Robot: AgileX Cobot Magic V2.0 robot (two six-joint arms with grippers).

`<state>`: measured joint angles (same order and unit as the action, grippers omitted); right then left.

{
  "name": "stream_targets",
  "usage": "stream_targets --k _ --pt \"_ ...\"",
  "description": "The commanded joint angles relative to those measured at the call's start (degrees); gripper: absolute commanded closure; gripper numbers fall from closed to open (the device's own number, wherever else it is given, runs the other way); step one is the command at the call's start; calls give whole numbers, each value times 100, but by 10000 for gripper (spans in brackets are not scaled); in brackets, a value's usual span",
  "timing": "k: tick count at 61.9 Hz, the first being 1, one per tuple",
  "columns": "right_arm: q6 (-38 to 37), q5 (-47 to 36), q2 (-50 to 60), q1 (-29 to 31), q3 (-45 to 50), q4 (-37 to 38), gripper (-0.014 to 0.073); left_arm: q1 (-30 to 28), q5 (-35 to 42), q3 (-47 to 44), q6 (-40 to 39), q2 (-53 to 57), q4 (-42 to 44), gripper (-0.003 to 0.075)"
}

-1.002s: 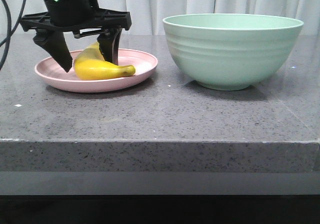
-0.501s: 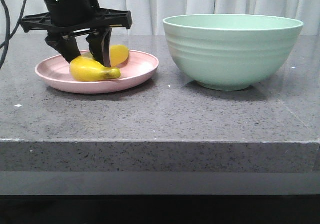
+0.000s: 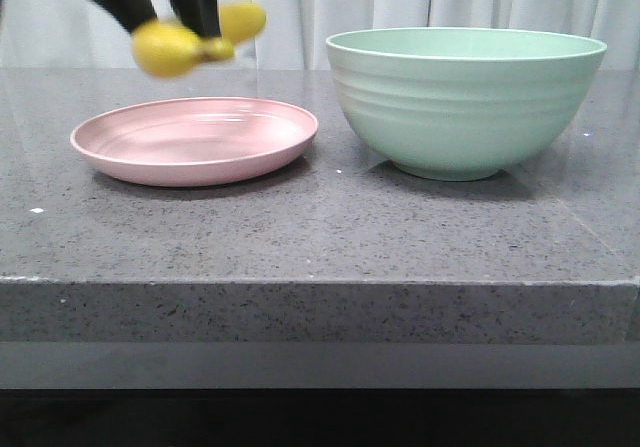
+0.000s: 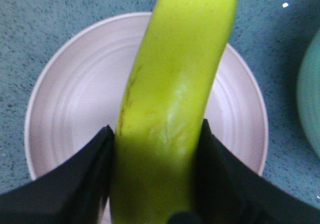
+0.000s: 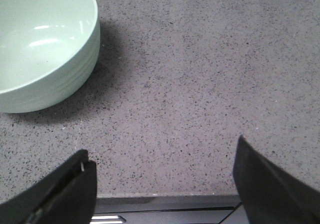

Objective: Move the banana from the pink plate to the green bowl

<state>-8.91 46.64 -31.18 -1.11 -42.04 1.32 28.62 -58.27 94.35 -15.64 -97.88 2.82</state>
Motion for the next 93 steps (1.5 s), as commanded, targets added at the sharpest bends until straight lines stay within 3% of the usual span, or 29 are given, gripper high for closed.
stream_targets --k 1,23,37,50,58,76,82,93 --pt "49 -379 -62 32 -193 16 15 -11 269 10 210 800 -53 532" --pt "49 -365 -62 32 -193 16 15 -11 696 -1708 1724 2605 -1114 532" --pt "405 -232 -189 32 -249 -577 15 -11 1123 -2745 3366 3413 -2998 532" --pt "2198 144 -723 32 -512 -2671 15 -11 1057 -2942 4599 3455 -4280 532" --pt "3891 341 -1048 32 -558 -4318 15 -11 1044 -2977 5360 3444 -4806 532" --pt "7167 1151 -1878 27 -558 -7393 15 11 936 -2978 6562 3444 -5055 533" --pt "7627 1259 -2106 -71 -581 -7816 15 11 936 -2978 6852 3444 -5055 533" --pt "7711 895 -2537 -726 -939 -7779 15 11 936 -2978 6930 3444 -5055 533"
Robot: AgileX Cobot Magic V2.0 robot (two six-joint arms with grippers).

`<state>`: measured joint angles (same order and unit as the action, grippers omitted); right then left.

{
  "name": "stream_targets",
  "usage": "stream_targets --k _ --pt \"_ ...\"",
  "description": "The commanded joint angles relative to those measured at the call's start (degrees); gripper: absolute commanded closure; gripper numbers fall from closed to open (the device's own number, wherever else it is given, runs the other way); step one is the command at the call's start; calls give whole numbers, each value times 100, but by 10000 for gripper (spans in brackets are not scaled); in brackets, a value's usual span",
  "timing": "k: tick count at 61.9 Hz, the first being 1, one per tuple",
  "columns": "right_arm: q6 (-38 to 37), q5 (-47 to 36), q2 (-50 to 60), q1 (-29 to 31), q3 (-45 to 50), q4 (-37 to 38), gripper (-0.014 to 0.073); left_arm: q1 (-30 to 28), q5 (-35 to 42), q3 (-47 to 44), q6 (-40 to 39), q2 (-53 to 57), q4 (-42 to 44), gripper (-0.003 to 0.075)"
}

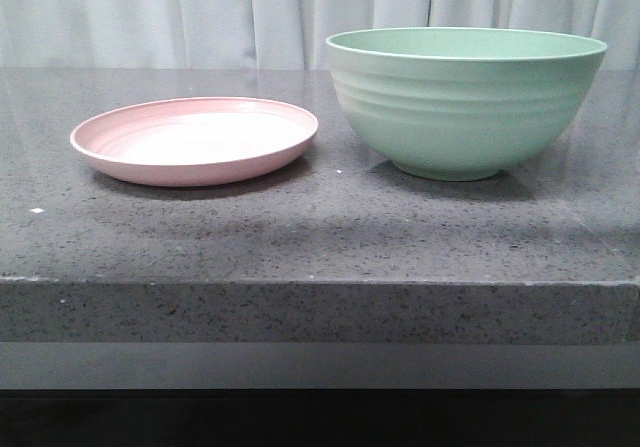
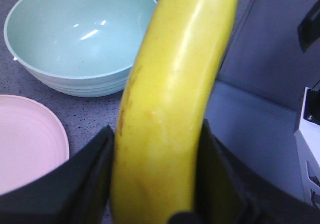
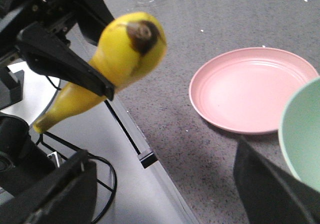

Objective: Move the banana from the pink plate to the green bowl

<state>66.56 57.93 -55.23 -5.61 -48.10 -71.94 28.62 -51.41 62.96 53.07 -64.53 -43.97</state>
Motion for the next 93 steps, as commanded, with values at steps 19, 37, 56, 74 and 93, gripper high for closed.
stream_targets --k 19,37,56,74,93 --pt "187 -914 -964 -1487 -1094 -422 15 11 250 161 59 109 -376 533" --pt "194 -1061 -1502 -1980 -1687 -548 15 11 250 161 59 109 -376 533" --pt "194 -1056 -1520 -1980 -1693 -457 150 11 250 161 59 109 -376 533" --pt "194 -1034 -1520 -1980 -1693 -429 398 11 250 161 59 109 -376 533" --pt "194 -998 -1520 -1980 -1693 -366 445 11 344 161 59 109 -366 484"
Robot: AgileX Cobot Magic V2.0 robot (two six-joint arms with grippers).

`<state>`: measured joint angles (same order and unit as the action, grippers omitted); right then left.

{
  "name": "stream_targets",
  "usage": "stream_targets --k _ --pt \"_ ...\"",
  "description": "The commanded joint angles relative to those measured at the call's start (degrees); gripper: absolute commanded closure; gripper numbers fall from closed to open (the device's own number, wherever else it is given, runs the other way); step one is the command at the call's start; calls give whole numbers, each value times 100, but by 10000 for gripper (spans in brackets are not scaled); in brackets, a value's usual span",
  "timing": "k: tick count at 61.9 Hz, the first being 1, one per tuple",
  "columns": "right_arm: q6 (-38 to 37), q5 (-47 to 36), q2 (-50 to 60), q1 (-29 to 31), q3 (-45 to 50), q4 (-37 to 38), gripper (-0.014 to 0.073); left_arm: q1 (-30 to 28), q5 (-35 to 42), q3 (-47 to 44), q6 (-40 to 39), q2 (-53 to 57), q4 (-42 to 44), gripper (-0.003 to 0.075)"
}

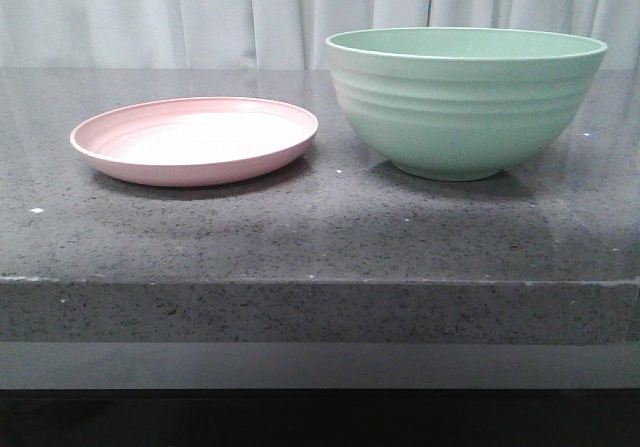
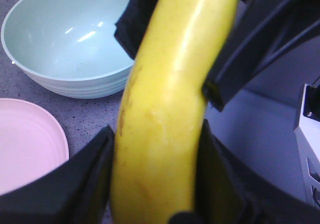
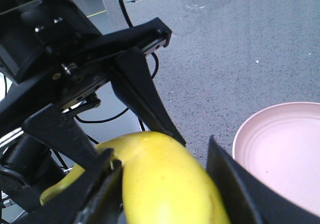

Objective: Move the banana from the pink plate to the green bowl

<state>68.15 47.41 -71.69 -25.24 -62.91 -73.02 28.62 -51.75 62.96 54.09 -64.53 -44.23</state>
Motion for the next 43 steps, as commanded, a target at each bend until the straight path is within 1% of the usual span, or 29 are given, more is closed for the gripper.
stream_targets --k 1,3,6,9,13,15,19,29,33,43 --pt "34 54 126 -17 -212 -258 445 11 377 161 -43 109 -331 464" --pt "34 53 126 -17 -212 -252 445 11 377 161 -43 109 -319 414" --pt "34 53 126 -17 -212 -247 445 11 377 161 -43 109 -309 289" --pt "34 53 126 -17 -212 -247 445 11 377 161 -43 109 -297 195" --pt "34 53 126 -17 -212 -231 445 11 377 161 -43 109 -297 95" --pt "34 53 126 -17 -212 -219 445 11 377 161 -43 109 -297 72" --pt "29 48 126 -17 -212 -175 445 11 377 161 -43 109 -297 66" --pt "-48 -138 126 -12 -212 38 445 11 377 161 -43 109 -297 103" --pt "-231 -353 126 -12 -212 289 445 11 365 161 -43 122 -297 118" --pt "-995 -807 126 102 -327 1017 445 11 327 194 -43 122 -297 144"
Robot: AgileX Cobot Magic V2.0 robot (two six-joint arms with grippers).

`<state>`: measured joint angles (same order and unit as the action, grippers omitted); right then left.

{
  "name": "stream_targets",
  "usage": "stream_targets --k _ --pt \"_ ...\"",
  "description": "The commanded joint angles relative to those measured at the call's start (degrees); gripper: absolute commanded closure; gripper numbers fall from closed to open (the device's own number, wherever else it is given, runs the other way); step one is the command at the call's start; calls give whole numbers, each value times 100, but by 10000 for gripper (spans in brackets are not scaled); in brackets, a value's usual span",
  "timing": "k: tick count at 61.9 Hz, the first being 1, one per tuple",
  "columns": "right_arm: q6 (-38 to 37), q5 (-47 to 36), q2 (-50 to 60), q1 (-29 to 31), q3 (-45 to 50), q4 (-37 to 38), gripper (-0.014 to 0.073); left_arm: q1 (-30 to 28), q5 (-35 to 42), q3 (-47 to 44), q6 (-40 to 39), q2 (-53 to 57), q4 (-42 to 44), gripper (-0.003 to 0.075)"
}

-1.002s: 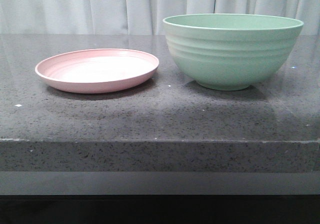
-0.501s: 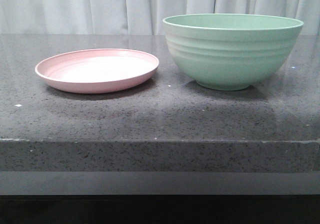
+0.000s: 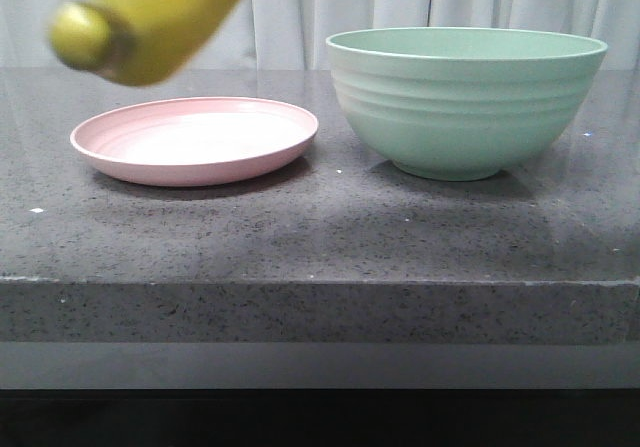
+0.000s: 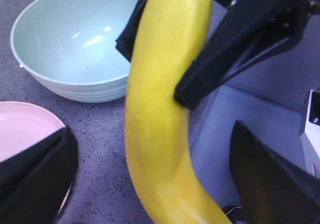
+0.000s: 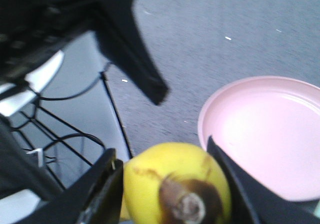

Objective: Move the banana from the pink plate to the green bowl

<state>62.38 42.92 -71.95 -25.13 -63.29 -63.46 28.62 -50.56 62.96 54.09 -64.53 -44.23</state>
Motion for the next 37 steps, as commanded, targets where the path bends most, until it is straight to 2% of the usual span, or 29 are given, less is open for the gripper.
stream_targets --k 1,17,30,37 --pt "-483 -358 151 122 -306 113 445 11 208 194 -43 122 -297 146" --pt "-1340 -44 151 1207 -776 658 445 11 208 206 -43 122 -190 156" --pt "-1512 42 61 2154 -1182 759 445 11 208 206 -43 122 -144 156" --pt "-1563 177 -262 2448 -1446 765 445 11 208 206 -43 122 -144 156"
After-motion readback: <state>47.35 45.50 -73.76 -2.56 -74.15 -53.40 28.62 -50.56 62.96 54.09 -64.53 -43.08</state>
